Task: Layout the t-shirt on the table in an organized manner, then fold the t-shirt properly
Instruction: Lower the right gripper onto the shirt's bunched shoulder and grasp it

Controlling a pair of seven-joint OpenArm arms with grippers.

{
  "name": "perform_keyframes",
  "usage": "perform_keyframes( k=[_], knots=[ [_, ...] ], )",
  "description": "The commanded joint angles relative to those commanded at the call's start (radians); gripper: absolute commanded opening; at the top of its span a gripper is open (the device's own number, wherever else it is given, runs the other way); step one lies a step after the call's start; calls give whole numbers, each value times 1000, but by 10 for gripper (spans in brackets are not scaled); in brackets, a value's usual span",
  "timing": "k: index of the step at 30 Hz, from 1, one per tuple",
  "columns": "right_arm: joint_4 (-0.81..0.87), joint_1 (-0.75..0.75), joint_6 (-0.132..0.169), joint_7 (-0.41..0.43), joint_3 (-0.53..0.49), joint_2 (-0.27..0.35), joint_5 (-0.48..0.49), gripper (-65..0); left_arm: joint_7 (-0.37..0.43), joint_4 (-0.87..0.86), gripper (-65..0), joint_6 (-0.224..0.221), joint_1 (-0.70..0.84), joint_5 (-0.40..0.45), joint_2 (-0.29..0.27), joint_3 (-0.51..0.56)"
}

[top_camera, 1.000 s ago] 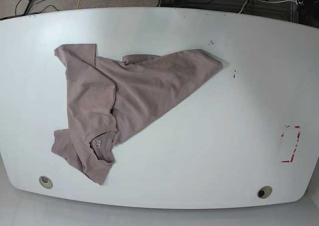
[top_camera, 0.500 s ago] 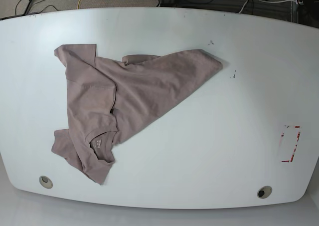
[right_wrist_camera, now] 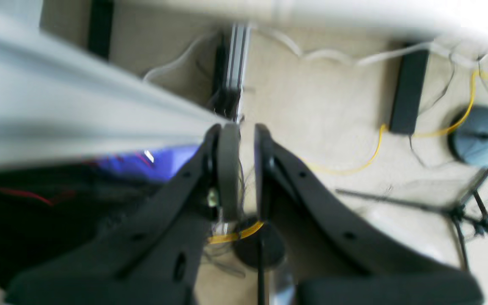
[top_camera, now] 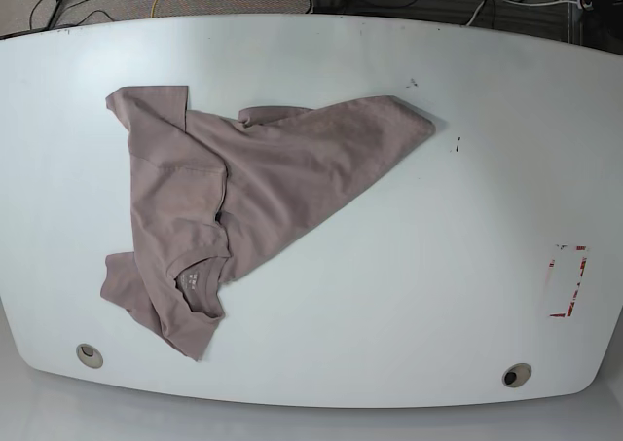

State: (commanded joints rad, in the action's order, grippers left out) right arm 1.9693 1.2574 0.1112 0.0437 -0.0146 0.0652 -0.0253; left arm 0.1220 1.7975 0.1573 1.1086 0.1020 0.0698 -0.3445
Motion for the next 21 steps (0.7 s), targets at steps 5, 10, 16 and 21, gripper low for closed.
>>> perform_keyframes(
  k=[5, 10, 16, 21],
  knots=[
    [29, -18, 0, 3, 20, 0, 0, -590, -25, 77, -607, 0, -9, -109, 9, -12],
    [38, -84, 0, 2, 55, -6, 0, -587, -180, 166, -606, 0, -89, -204, 64, -11],
    [38, -161, 0, 0, 109, -8, 2, -585, -353, 196, -606, 0, -216, -304, 98, -14],
    [38, -227, 5, 0, 149, -8, 2, -541, -405, 195, -606, 11, -293, -373, 146, -9]
  ],
)
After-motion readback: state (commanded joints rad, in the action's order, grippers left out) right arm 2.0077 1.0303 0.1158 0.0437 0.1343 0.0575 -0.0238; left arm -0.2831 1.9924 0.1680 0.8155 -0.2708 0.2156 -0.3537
